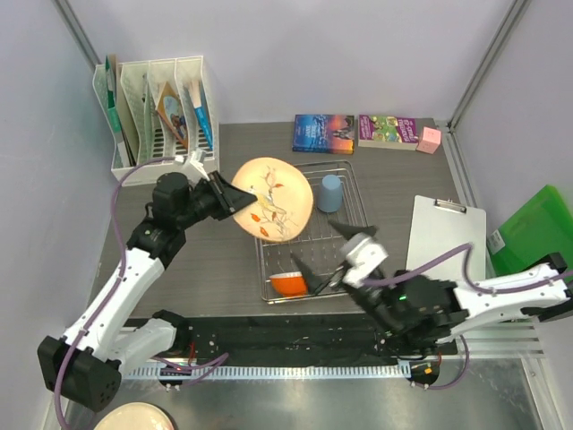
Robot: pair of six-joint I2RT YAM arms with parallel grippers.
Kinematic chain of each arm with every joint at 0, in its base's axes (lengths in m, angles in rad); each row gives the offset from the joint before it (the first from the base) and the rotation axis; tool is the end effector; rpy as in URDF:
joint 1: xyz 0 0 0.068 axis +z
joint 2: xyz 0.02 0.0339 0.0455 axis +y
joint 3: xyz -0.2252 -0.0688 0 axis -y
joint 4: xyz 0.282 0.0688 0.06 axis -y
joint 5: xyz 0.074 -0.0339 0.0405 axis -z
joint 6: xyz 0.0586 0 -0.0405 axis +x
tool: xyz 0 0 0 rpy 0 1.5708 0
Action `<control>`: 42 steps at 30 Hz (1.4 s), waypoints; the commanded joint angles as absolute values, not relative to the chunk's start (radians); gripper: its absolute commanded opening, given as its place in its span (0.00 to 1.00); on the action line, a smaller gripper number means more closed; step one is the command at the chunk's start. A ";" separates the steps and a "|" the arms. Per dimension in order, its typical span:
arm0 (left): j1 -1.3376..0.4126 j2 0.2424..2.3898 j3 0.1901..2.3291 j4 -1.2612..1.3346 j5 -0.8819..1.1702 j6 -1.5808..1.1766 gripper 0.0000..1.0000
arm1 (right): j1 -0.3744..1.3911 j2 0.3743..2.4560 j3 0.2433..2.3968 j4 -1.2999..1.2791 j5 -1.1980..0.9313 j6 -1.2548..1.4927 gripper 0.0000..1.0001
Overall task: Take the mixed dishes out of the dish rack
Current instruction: Place the plate at the center of the board.
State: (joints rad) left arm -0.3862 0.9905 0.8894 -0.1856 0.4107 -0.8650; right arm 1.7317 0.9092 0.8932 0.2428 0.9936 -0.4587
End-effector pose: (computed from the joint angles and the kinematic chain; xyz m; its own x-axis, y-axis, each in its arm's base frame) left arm 0.2743 -0.1368 0.2969 -0.7028 -0.4675 -0.5362 0.2547 0.5384 -0.8033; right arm 0.0056 0.2722 0.3705 0.2641 -0.1192 -0.9571 -0.6162 0.7426 -0.2625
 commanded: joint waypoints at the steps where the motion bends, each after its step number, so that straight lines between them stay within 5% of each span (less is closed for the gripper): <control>1: -0.318 0.907 0.917 -0.069 0.251 -0.919 0.00 | 1.733 0.722 0.865 0.405 1.087 -0.252 0.98; 15: -0.245 0.793 0.798 -0.367 -0.069 -0.940 0.00 | 1.732 0.445 0.608 0.531 1.220 -0.204 0.97; 32: -0.086 0.983 0.936 -0.321 0.027 -0.989 0.00 | 1.733 0.388 0.523 0.497 1.209 -0.112 0.96; 42: -0.003 1.124 0.819 -0.172 0.156 -1.089 0.00 | 1.733 0.348 0.505 0.526 1.204 -0.172 0.97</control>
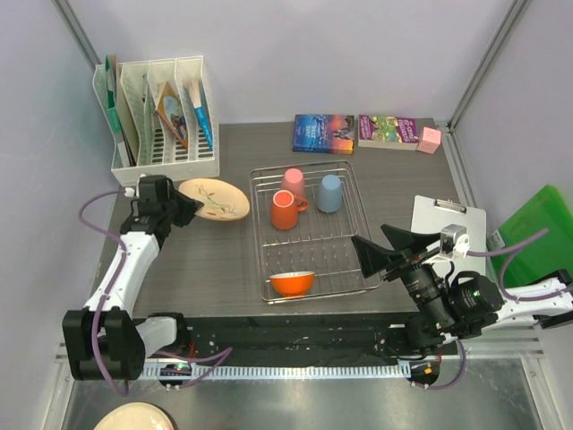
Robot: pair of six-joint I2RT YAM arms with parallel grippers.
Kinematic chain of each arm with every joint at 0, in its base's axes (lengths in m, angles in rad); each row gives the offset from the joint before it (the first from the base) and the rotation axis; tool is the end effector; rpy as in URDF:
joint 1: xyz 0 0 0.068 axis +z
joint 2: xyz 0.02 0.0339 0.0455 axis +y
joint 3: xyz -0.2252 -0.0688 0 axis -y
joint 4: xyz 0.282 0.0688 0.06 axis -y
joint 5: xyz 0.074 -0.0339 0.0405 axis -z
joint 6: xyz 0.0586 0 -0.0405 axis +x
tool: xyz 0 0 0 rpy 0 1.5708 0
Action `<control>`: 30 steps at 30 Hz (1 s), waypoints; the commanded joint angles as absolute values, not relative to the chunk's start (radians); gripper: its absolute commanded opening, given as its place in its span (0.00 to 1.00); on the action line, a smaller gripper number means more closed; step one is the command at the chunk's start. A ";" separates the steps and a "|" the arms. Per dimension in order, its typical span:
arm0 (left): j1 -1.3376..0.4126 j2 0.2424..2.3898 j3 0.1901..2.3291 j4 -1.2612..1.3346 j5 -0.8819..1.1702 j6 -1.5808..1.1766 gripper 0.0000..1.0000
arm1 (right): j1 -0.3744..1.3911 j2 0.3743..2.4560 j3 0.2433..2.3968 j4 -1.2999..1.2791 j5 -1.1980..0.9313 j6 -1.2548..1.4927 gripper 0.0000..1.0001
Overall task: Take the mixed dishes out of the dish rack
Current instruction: Place the plate at the center of the board.
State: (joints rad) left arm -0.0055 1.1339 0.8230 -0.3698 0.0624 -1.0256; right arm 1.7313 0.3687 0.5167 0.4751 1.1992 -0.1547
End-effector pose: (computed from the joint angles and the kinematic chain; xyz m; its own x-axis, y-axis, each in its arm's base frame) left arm 0.3145 -0.0054 0.2050 -0.3725 -0.8513 -0.3695 -0.5101 0.5204 -0.6848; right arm 0.0287 0.1641 0.3512 -0.0183 0.4630 -0.8862 -0.4880 0.7694 0.4121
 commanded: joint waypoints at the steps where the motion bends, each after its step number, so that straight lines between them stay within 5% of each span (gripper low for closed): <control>1: -0.005 1.129 0.799 -0.146 0.155 -1.089 0.00 | 1.733 0.348 0.503 0.531 1.204 -0.179 0.96; 30: 0.109 1.459 0.815 -0.248 0.091 -1.006 0.03 | 1.733 0.328 0.479 0.485 1.241 -0.170 0.96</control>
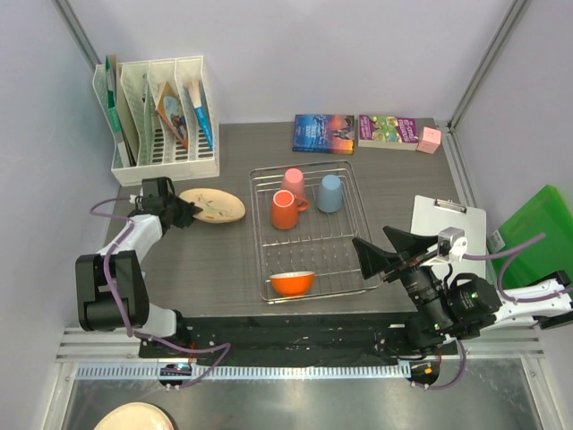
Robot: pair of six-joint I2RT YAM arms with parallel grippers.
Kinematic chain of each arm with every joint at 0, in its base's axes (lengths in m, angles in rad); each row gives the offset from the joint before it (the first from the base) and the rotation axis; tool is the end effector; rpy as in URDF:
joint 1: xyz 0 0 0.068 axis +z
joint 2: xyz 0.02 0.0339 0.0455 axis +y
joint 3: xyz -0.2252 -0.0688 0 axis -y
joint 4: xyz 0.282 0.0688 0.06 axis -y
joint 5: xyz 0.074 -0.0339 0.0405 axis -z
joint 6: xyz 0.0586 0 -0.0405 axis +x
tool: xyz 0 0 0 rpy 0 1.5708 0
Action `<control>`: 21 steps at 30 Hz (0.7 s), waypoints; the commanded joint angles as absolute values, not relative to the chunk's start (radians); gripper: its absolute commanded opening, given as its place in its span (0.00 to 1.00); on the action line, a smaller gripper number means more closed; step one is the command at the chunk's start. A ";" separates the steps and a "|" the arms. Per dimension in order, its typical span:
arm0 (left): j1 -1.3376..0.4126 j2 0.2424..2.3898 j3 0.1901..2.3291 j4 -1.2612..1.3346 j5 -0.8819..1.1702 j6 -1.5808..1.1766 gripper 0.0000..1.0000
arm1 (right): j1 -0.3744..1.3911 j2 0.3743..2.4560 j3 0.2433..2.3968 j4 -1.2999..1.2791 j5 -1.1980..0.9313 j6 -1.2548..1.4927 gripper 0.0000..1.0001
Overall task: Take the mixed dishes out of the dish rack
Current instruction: Place the plate at the center of the board.
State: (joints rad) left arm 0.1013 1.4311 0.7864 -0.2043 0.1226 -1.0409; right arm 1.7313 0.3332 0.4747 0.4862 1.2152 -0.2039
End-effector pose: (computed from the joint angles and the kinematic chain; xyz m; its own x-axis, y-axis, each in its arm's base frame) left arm 0.3364 0.0270 0.1158 -0.3602 -0.8974 -0.2548 -0.6545 0.4377 -0.6165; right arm 0.0296 0.1611 0.3418 0.0022 0.4273 -0.9041 -0.4743 0.7964 0.3752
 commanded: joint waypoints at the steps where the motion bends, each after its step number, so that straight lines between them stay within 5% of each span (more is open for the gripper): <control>1: 0.109 1.468 0.822 -0.297 0.087 -1.002 0.07 | 1.732 0.327 0.480 0.474 1.239 -0.167 0.96; 10: 0.109 1.477 0.870 -0.483 0.081 -0.917 0.28 | 1.733 0.345 0.471 0.463 1.250 -0.150 0.96; 21: 0.109 1.480 0.828 -0.538 0.067 -0.881 0.35 | 1.732 0.382 0.479 0.448 1.256 -0.130 0.96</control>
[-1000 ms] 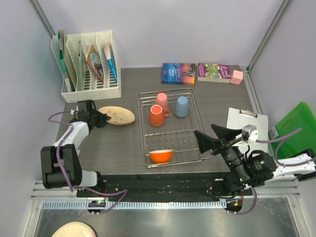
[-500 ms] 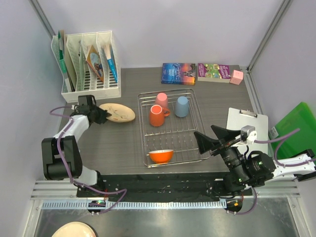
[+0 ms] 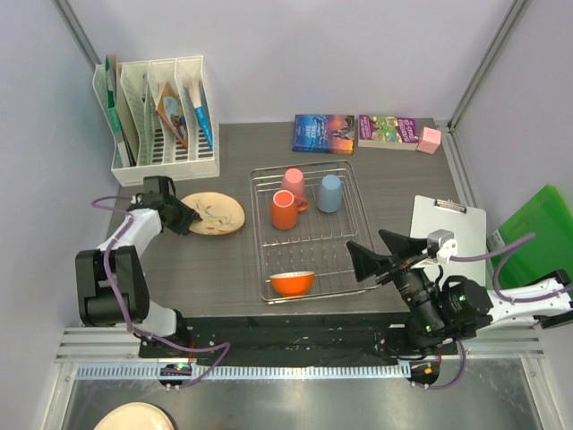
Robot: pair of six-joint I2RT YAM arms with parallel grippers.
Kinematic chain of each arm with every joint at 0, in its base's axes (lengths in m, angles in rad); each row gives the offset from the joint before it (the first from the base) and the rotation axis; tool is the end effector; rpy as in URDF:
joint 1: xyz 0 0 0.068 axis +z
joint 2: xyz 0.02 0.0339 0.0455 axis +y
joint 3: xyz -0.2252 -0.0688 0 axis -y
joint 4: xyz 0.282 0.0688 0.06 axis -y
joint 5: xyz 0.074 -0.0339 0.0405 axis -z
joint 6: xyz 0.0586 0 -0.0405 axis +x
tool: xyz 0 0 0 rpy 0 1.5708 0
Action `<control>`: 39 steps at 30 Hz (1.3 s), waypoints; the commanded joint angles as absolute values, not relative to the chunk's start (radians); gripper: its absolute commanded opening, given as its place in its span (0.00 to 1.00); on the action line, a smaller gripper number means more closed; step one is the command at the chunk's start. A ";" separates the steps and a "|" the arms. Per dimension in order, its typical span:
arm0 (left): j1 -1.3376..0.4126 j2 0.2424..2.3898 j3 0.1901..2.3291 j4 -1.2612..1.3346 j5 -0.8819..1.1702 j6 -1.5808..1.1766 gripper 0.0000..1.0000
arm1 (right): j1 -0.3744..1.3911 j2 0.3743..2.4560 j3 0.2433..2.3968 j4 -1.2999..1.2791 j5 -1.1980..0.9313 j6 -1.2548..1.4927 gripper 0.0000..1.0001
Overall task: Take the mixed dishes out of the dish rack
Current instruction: Place the plate at the center of the board.
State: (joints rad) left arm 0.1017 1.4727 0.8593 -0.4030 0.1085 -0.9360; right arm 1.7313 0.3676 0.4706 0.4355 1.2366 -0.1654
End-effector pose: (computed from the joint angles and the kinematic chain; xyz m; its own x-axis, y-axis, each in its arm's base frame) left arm 0.3316 0.0275 0.1119 -0.4660 -0.8522 -0.2380 -0.7073 0.5204 -0.4785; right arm 0.0284 0.1709 0.3309 -0.0062 0.3762 -0.9265 -0.4607 0.8213 0.3365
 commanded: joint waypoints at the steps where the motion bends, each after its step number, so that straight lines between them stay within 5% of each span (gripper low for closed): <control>1: 0.109 1.488 0.830 -0.558 0.074 -0.879 0.37 | 1.732 0.382 0.480 0.436 1.256 -0.126 0.96; 17: 0.109 1.392 0.819 -0.678 0.129 -0.841 0.64 | 1.733 0.348 0.471 0.324 1.289 -0.028 0.96; 20: 0.110 1.312 0.877 -0.736 0.130 -0.833 0.77 | 1.733 0.359 0.476 0.321 1.301 -0.029 0.97; 21: 0.109 1.289 0.894 -0.751 0.130 -0.833 0.96 | 1.732 0.373 0.486 0.322 1.311 -0.032 0.97; 22: 0.109 1.264 0.909 -0.781 0.130 -0.834 0.99 | 1.733 0.382 0.492 0.321 1.327 -0.037 0.97; 31: -0.162 1.146 1.141 -0.805 0.085 -0.836 1.00 | 1.661 0.569 0.722 0.230 1.436 -0.081 1.00; 39: -0.359 1.184 1.243 -0.707 0.014 -0.778 1.00 | 1.477 0.878 1.019 0.007 1.233 -0.031 1.00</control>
